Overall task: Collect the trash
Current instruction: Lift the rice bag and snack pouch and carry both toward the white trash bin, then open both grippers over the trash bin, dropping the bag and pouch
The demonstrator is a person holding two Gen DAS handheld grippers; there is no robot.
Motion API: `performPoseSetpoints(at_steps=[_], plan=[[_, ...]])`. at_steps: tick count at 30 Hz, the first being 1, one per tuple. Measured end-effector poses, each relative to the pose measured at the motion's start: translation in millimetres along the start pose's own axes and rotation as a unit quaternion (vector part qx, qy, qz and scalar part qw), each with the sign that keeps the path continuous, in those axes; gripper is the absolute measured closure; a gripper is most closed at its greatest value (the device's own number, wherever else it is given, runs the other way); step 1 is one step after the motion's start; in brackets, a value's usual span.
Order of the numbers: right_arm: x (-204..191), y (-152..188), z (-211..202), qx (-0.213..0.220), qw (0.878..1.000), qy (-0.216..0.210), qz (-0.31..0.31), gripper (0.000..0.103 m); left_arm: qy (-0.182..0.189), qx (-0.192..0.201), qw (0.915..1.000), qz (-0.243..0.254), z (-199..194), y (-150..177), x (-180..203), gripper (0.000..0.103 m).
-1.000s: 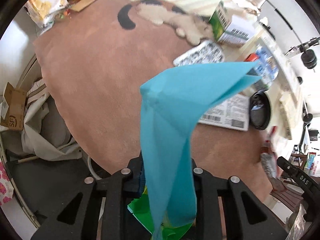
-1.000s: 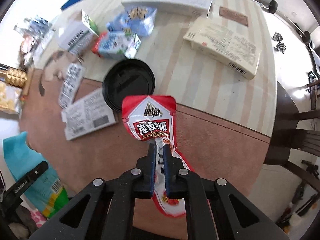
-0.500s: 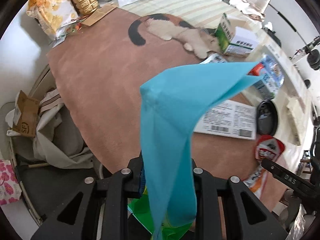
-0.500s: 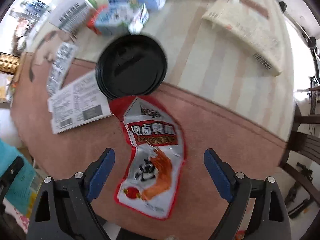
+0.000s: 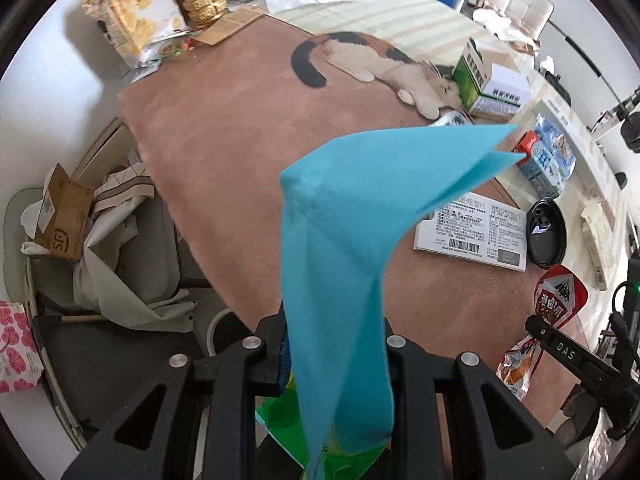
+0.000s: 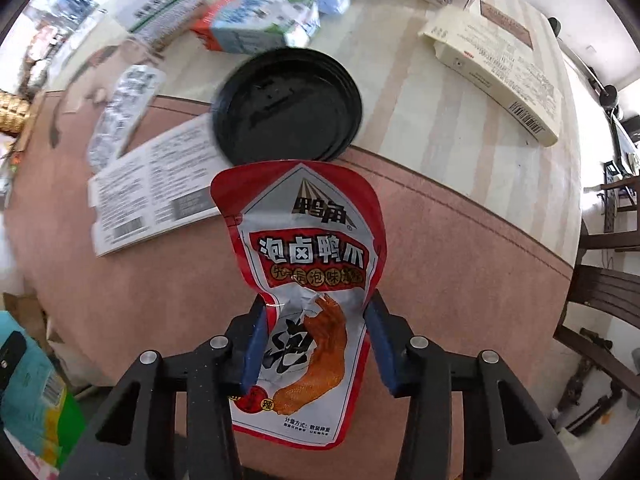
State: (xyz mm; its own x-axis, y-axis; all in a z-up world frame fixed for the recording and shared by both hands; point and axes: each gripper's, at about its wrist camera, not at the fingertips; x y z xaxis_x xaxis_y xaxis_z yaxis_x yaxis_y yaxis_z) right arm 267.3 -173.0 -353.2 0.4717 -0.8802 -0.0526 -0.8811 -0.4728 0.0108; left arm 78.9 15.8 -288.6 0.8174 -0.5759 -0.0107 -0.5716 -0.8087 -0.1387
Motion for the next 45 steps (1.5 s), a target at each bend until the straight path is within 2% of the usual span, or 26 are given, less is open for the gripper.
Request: performPoseSetpoints(at_steps=[4,8,13,17,21,25,30,36,37,38,40,42,43,44,45], plan=[[-19.9,30.1,-33.4,0.024,0.999,-0.031,-0.027,0.055,0.018,0.02,0.9996,-0.013,-20.0,17.9,-34.4,0.081],[-63.2,71.3,-54.9,0.032,0.995,-0.061,-0.077,0.055,0.032,0.03,0.9983,-0.038,-31.9,43.2,-84.2,0.081],[-135.4,138.0,-39.0,0.014,0.986,-0.084,-0.144,0.055,0.046,0.02,0.9953,-0.082,-21.7,83.4,-154.0,0.081],[-187.1,191.5,-10.1,-0.003,0.979,-0.08,-0.19,0.055,0.047,0.001,0.9928,-0.111,8.5,110.5,-207.3,0.081],[-230.7,222.3,42.3,-0.026,0.972,-0.063,-0.225,0.055,0.044,-0.033,0.9868,-0.152,65.5,133.5,-255.3,0.081],[-261.4,231.8,116.9,-0.048,0.966,-0.043,-0.25,0.055,0.064,-0.07,0.9775,-0.188,140.8,150.2,-287.0,0.08],[-275.2,229.9,226.6,-0.074,0.963,-0.032,-0.256,0.055,0.103,-0.12,0.9592,-0.234,261.1,170.1,-315.3,0.077],[-285.0,225.0,364.3,-0.116,0.963,-0.032,-0.24,0.055,0.146,-0.161,0.9394,-0.265,386.6,187.2,-327.5,0.073],[-288.5,222.1,387.2,-0.122,0.962,-0.034,-0.24,0.055,0.15,-0.163,0.9378,-0.267,399.8,188.2,-327.9,0.064],[-289.1,221.8,400.3,-0.125,0.962,-0.035,-0.239,0.054,0.157,-0.163,0.936,-0.27,412.7,189.5,-329.0,0.039],[-295.5,219.4,430.9,-0.139,0.959,-0.045,-0.245,0.053,0.171,-0.163,0.9302,-0.281,435.9,193.7,-334.4,0.008],[-291.6,223.9,451.7,-0.157,0.954,-0.053,-0.251,0.048,0.178,-0.165,0.9252,-0.291,449.2,200.8,-340.9,0.007],[-294.8,224.0,462.0,-0.167,0.951,-0.058,-0.255,0.046,0.173,-0.166,0.9258,-0.292,452.6,204.0,-343.2,0.007],[-296.4,223.8,471.6,-0.178,0.948,-0.064,-0.257,0.039,0.165,-0.165,0.9278,-0.291,451.9,203.1,-343.8,0.007],[-297.4,226.1,475.0,-0.184,0.945,-0.067,-0.26,0.025,0.151,-0.161,0.9316,-0.288,450.4,206.1,-346.1,0.007]])
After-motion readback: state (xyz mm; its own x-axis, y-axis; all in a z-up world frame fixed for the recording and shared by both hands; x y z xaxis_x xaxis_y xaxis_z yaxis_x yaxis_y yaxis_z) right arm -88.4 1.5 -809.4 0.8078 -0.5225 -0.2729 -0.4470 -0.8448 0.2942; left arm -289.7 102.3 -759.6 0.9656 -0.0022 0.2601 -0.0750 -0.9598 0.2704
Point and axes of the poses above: each gripper's, at about its wrist camera, not at the fingertips, and z roughly the way its jaws point, x to its right, y to its underside, and after that the axes turned 5 degrees about -x, right-handed
